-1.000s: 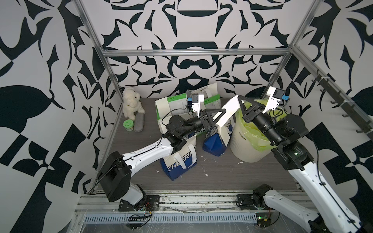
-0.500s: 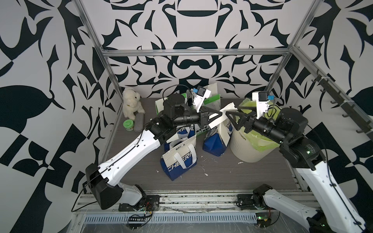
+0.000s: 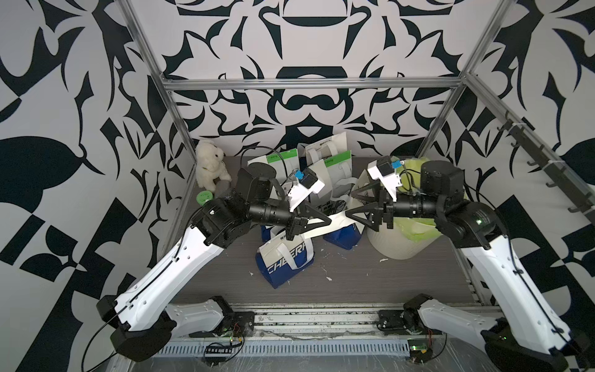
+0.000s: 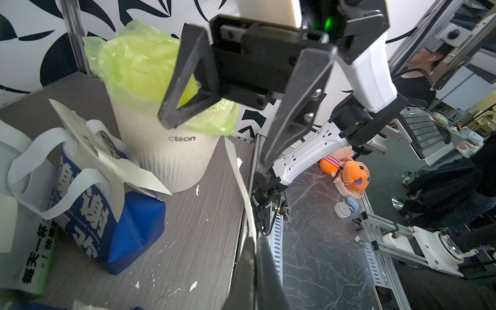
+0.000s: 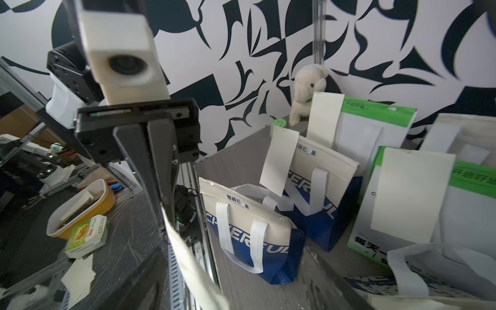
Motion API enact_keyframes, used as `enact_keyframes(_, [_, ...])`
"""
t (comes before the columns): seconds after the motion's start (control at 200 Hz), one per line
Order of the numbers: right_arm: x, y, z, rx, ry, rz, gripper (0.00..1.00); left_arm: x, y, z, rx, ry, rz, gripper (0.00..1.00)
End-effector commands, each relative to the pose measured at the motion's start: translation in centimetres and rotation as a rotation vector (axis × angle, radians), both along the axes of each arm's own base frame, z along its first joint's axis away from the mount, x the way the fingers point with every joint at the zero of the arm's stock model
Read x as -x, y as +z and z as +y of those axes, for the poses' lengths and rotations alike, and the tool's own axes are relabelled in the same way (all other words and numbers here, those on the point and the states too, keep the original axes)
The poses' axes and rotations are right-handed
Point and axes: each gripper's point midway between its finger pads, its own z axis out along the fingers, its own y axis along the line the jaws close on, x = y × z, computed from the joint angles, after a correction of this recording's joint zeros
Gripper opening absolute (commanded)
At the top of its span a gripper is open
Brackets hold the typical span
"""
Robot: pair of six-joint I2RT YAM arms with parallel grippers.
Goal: Shred takeout receipts and throw away
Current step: Shred the takeout receipt.
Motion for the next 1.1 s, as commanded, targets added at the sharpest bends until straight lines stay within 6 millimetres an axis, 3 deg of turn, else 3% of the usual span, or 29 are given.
enact_keyframes(0.0, [1.8,1.6,0.4,-0.049,0.111,-0.030,0.79,0.5,-1.1,-0.2,-0.024,-0.041,0.040,0.00])
enact_keyframes(0.2, [2.7,2.3,0.9,-0.088,0.190,-0.010,0.79,0.2,-1.2,-0.5,-0.028,-0.043,0.046,0.00])
enact_keyframes(0.375, [4.0,3.0,1.1,-0.137,0.254,0.011,0.69,-0.7,-1.2,-0.8,-0.028,-0.008,0.022,0.00])
enact_keyframes(0.545, [3.6,2.2,1.1,-0.123,0.239,0.036,0.63,-0.6,-0.6,-0.8,-0.016,-0.012,0.016,0.00])
enact_keyframes(0.675, [2.9,1.6,1.4,-0.113,0.224,0.054,0.64,-0.5,-0.6,-0.8,-0.011,-0.018,0.017,0.00])
enact_keyframes(0.855, [1.9,0.8,2.2,-0.090,0.208,0.059,0.73,-0.4,-0.8,-0.9,-0.011,-0.026,0.030,0.00])
enact_keyframes(1.095, [2.4,-0.2,3.7,-0.041,0.247,0.064,0.68,-0.5,-0.9,-1.0,-0.008,-0.025,0.029,0.00])
